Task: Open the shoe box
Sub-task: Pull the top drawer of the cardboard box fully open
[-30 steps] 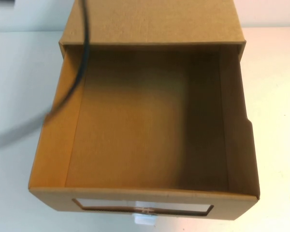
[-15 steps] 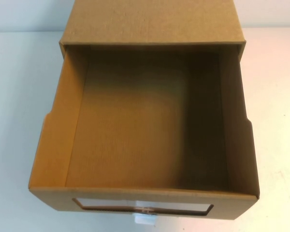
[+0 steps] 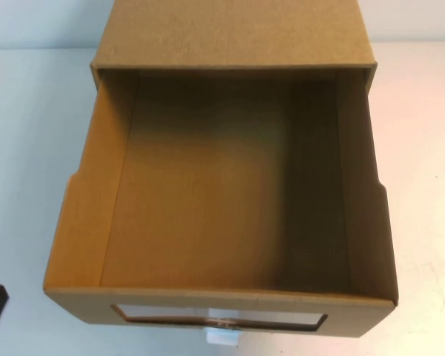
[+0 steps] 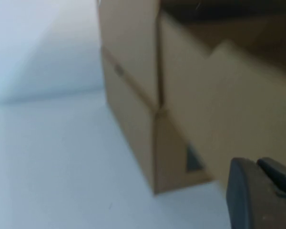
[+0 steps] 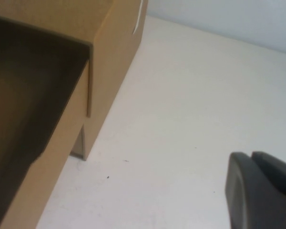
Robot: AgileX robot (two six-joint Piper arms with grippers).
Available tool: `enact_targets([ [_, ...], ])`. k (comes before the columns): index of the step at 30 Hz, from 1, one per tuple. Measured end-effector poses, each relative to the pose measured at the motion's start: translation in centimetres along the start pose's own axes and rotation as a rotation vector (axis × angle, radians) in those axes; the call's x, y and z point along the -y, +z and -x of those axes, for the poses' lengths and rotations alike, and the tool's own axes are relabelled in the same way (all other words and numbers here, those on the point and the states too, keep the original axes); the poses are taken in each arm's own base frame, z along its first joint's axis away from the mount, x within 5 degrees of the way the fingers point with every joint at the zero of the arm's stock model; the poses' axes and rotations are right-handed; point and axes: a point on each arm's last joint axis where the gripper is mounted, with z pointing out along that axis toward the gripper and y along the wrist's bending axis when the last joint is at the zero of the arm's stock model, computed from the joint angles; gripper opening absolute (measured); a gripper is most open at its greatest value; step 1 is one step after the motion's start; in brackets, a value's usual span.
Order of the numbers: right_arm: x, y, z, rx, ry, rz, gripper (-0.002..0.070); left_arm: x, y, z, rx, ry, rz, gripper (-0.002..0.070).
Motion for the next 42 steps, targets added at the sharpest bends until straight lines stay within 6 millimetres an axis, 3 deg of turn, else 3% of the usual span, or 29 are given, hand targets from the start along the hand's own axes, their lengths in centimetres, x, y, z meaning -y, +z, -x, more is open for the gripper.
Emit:
enact_targets([
  [6,-0.1,0.0,-0.1,-0.006,0.005,0.013,-0.0013,-0.7,1.3,-4.4,-0.016,-0.027,0.084,-0.0005],
  [10,-0.2,0.0,-0.1,-0.008,0.006,0.017,-0.0013,-0.9,1.5,-5.6,-0.02,-0.031,0.108,-0.0005],
  [42,0.8,0.3,-0.2,0.03,-0.021,-0.089,-0.0013,-0.8,1.5,-5.9,-0.049,-0.039,0.09,-0.0005],
])
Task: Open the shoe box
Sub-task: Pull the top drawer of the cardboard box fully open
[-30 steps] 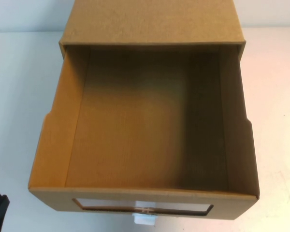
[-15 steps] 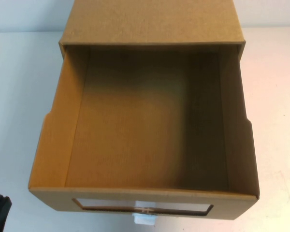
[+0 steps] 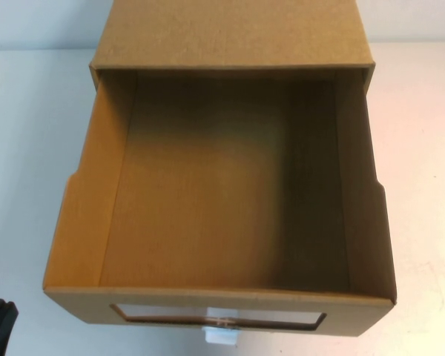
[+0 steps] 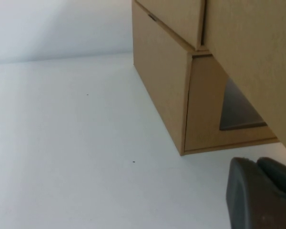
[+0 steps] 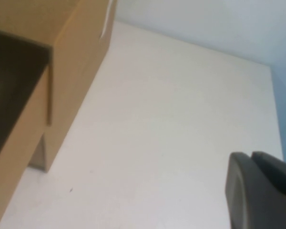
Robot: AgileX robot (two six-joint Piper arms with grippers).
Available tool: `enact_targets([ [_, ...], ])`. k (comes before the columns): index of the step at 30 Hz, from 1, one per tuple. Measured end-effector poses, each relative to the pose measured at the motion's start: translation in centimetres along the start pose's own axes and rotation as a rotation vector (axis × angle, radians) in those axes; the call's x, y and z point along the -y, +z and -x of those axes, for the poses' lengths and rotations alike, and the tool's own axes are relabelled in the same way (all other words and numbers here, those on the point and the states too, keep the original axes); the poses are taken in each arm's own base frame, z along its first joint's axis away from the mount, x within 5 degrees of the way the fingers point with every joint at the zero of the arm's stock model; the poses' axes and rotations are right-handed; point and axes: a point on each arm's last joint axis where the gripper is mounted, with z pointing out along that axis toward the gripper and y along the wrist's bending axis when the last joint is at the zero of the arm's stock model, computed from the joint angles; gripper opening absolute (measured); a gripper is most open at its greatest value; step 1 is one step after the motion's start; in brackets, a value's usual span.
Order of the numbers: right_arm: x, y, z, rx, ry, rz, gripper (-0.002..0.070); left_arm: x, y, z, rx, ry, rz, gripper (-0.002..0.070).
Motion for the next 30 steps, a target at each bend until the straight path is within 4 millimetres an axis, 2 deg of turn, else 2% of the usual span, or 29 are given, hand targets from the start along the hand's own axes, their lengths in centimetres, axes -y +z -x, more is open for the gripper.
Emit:
enact_targets([
  [3,0.5,0.8,-1.2,0.086,0.023,-0.034,-0.0013,0.0,0.0,0.0,0.0,0.0,0.0,-0.0005],
  [6,1.0,2.0,-4.0,0.19,0.054,-0.073,-0.0013,0.0,0.0,0.0,0.0,0.0,0.0,-0.0005],
  [11,0.4,4.0,-11.0,0.314,0.085,-0.075,-0.0013,0.0,0.0,0.0,0.0,0.0,0.0,-0.0005],
  [16,-1.0,5.7,-18.6,0.352,0.105,-0.042,-0.0013,0.0,0.0,0.0,0.0,0.0,0.0,-0.0005],
  [19,-1.5,6.2,-21.8,0.367,0.13,-0.038,-0.0013,0.0,0.0,0.0,0.0,0.0,0.0,-0.0005],
  [23,-1.7,6.1,-23.9,0.414,0.171,-0.043,-0.0013,0.0,0.0,-0.1,-0.003,0.0,-0.001,-0.0005],
  [30,-1.9,6.7,-24.9,0.391,0.205,-0.032,-0.0014,0.0,0.0,-0.1,-0.005,0.0,-0.002,-0.0005],
])
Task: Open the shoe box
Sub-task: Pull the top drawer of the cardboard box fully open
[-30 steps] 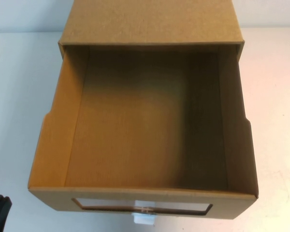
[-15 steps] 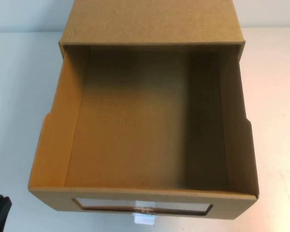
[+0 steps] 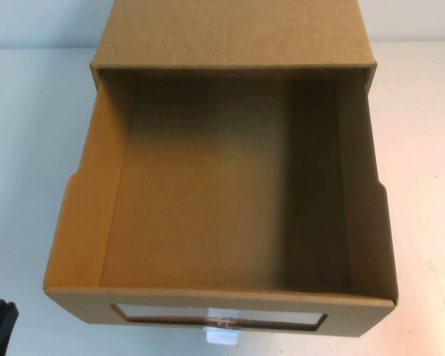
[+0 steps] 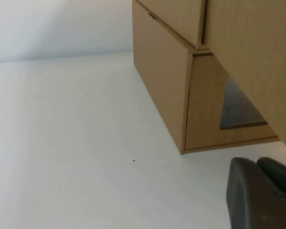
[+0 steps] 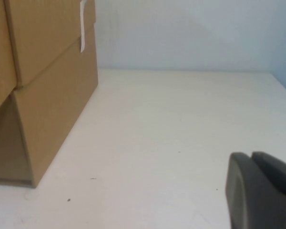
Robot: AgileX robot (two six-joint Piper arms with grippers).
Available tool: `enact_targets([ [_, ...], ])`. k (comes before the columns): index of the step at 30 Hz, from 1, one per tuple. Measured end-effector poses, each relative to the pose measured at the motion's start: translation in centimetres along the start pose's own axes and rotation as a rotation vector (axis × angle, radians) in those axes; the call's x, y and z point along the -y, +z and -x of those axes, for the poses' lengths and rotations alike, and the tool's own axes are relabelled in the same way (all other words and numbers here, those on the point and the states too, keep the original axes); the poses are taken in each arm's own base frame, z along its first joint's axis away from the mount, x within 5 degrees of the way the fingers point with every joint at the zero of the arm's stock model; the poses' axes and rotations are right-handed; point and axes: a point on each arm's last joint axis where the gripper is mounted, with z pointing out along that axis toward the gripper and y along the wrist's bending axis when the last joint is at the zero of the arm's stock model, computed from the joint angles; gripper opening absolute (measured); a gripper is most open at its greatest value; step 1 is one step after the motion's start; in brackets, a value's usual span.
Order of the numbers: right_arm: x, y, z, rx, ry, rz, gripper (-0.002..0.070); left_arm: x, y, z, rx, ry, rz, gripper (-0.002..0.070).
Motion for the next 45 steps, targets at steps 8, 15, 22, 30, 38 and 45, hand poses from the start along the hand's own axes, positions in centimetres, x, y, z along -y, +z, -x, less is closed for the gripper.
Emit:
enact_targets([
  [8,0.0,0.0,0.0,0.003,0.01,0.005,-0.0013,0.0,0.0,0.0,0.0,0.0,0.0,-0.0005],
  [15,-1.3,0.3,-1.4,-0.033,-0.042,0.139,-0.0013,0.0,0.0,0.0,0.0,0.0,0.0,-0.0005],
  [22,-1.3,0.6,-3.2,-0.07,-0.075,0.151,-0.0013,0.0,0.0,0.0,-0.002,0.0,-0.001,-0.0005],
  [30,-1.4,0.4,-4.3,-0.187,-0.081,0.159,-0.0013,0.0,0.0,0.0,-0.002,0.0,-0.001,-0.0005],
  [38,-1.4,0.4,-4.3,-0.189,-0.081,0.159,-0.0013,0.0,0.0,0.0,-0.002,0.0,-0.001,-0.0005],
  [45,-1.4,0.4,-4.3,-0.189,-0.064,0.164,-0.0013,0.0,0.0,0.0,-0.002,0.0,-0.001,-0.0005],
])
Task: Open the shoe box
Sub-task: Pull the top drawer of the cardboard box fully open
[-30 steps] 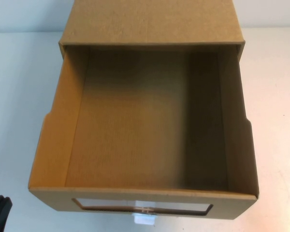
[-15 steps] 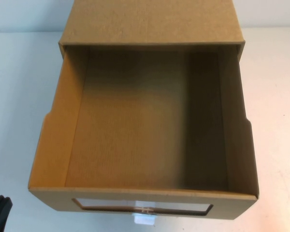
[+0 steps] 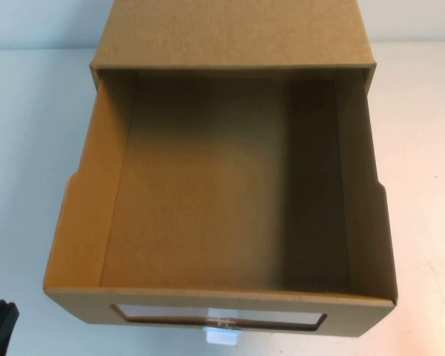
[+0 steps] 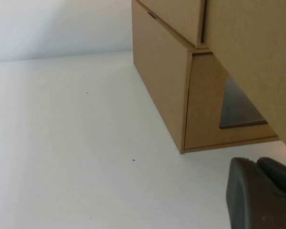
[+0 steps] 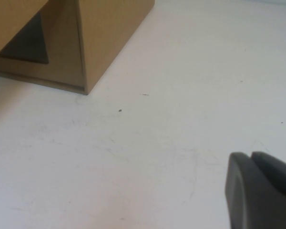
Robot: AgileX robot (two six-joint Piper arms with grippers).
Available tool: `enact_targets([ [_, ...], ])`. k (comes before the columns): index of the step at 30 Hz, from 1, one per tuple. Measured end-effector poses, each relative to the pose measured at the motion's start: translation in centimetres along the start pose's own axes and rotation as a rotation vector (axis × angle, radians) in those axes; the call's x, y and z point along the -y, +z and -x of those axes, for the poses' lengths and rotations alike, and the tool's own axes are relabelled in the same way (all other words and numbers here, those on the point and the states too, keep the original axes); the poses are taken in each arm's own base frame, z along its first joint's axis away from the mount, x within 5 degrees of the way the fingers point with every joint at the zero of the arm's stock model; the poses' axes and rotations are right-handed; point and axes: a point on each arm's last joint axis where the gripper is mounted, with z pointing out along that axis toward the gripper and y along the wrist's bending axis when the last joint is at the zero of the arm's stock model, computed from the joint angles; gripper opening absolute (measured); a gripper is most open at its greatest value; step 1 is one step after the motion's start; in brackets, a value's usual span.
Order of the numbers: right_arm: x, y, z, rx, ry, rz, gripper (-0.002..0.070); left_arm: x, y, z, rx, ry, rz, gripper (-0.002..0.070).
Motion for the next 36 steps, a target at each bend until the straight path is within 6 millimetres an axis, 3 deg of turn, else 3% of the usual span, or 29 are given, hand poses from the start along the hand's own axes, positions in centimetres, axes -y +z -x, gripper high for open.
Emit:
enact_targets([
  [13,0.0,0.0,0.0,-0.001,0.005,0.002,-0.0013,0.0,0.0,0.0,-0.001,0.013,0.002,-0.0005],
  [20,0.0,0.0,0.0,-0.001,0.005,0.002,-0.0013,-0.6,-0.3,-0.2,-0.015,0.409,0.064,-0.0005],
  [28,0.0,0.0,0.0,0.0,0.009,0.003,-0.0013,-1.5,-0.7,-0.1,0.009,0.138,0.232,-0.0005],
  [36,0.0,0.0,0.0,0.0,0.012,0.004,-0.0013,-1.8,-0.9,-1.8,-0.167,0.018,0.271,-0.0005],
])
